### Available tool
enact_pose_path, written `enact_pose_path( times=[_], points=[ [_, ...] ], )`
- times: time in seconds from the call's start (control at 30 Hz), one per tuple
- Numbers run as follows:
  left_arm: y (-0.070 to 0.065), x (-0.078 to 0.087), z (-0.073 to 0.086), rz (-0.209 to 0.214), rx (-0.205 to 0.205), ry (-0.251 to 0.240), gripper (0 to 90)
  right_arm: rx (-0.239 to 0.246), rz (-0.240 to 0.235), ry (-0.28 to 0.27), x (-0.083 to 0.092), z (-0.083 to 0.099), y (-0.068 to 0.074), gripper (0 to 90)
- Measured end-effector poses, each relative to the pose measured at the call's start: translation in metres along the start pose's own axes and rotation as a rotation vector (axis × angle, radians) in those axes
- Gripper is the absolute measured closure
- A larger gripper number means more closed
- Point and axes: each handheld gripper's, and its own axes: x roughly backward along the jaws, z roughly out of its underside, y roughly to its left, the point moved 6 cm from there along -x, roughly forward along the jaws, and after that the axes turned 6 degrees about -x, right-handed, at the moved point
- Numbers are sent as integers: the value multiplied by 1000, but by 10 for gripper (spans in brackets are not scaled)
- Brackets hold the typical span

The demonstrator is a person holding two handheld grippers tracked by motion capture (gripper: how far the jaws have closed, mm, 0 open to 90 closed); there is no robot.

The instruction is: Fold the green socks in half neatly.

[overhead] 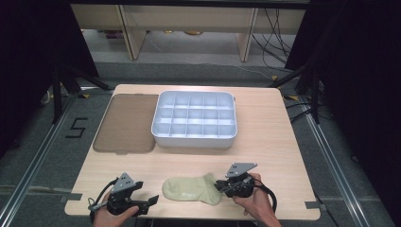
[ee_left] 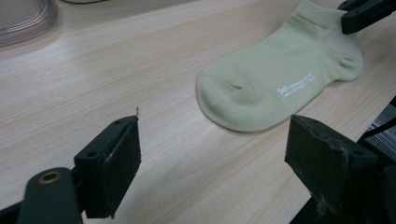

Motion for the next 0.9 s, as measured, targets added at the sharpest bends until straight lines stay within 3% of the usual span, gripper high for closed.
enact_pose_path(
  times=[0.07,0.13,0.23,0.47,0.53,0.6,0.63,0.67,0.73,0.8,0.83,0.87,0.9],
  points=[
    [0,0,0,2,9,4,176,-6,-12,13,4,1,-2,822],
    [-2,-1,-1,21,26,-25,176,-10,-36,21,11,3,-7,823],
    [-2,0,-1,33,-3,0,185,10,-32,28,19,8,-16,823],
    [-10,-10,-8,50,3,-8,199,-1,-32,63,31,18,-34,822],
    [-12,-14,-10,50,-39,22,208,-12,-29,81,30,20,-36,822],
    [-16,-19,-13,51,-30,7,226,-8,-22,70,28,21,-42,822],
    [-18,-23,-15,54,-52,20,226,-11,-17,86,29,23,-43,822],
    [-19,-26,-17,62,-48,19,226,-8,-5,93,30,24,-45,822],
    [-20,-30,-21,71,-71,37,228,-8,1,80,30,24,-47,821],
    [-22,-36,-25,68,-71,24,248,-16,0,86,29,24,-47,821],
    [-23,-38,-26,72,-90,44,265,-9,6,75,27,24,-47,821],
    [-25,-43,-28,80,-84,46,266,-42,-3,86,27,26,-44,821],
    [-26,-46,-29,91,-82,45,268,-16,6,97,28,26,-47,820]
  ],
)
